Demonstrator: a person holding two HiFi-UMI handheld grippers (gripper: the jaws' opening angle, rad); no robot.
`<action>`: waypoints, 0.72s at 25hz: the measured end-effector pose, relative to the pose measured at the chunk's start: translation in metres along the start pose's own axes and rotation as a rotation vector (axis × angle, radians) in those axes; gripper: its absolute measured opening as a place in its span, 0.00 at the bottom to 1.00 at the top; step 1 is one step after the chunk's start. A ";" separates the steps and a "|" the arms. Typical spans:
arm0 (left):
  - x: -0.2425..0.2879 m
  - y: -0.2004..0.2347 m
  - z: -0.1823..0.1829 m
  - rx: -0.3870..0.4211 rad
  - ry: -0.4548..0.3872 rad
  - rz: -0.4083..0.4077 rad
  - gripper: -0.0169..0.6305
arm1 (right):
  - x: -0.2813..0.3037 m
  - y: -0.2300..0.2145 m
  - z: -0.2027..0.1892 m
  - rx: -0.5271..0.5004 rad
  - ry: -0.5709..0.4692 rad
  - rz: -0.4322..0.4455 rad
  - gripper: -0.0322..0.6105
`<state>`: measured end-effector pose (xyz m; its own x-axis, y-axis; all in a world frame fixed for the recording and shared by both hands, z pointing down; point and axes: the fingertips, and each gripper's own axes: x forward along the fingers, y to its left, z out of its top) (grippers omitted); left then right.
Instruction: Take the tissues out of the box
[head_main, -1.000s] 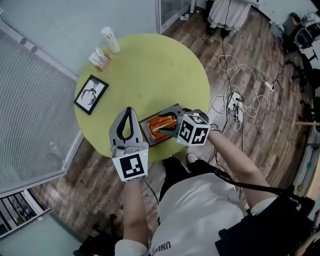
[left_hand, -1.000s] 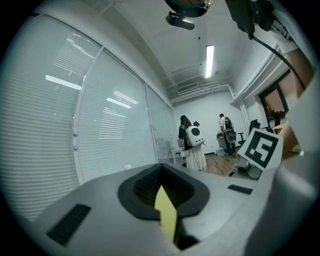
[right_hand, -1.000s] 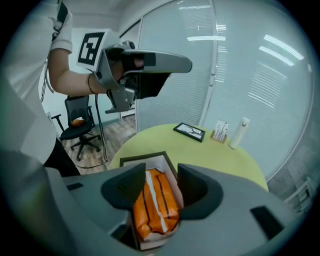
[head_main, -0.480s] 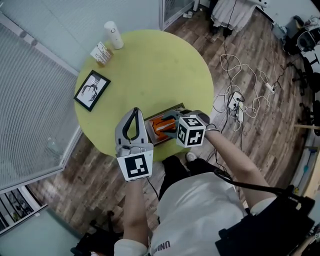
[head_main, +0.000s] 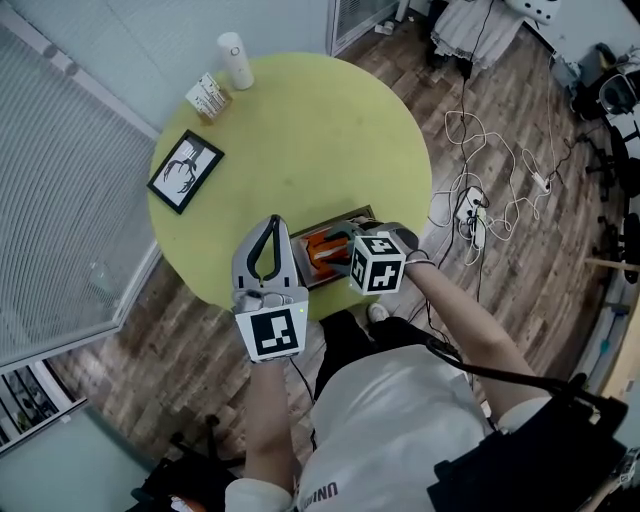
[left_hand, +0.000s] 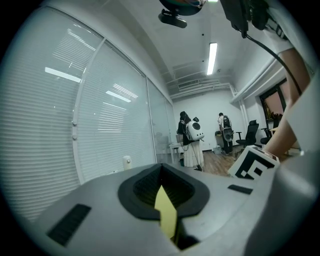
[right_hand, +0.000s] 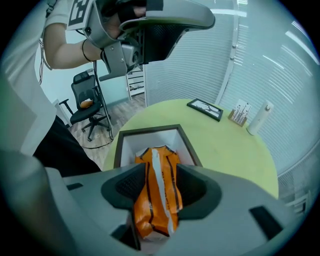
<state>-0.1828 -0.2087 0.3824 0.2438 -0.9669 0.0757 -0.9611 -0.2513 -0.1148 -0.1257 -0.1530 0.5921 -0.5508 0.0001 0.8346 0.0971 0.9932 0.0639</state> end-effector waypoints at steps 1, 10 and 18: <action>-0.001 -0.001 -0.001 0.000 0.001 0.000 0.05 | 0.001 0.001 -0.001 0.002 0.003 0.005 0.37; -0.004 -0.004 -0.009 0.022 0.034 -0.011 0.05 | 0.008 0.003 -0.007 0.019 0.044 0.024 0.29; -0.005 -0.003 -0.010 0.011 0.034 0.000 0.05 | 0.012 0.004 -0.009 0.018 0.055 0.034 0.23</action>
<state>-0.1820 -0.2027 0.3922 0.2395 -0.9647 0.1091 -0.9595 -0.2524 -0.1254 -0.1244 -0.1497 0.6076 -0.5011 0.0285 0.8649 0.1000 0.9947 0.0252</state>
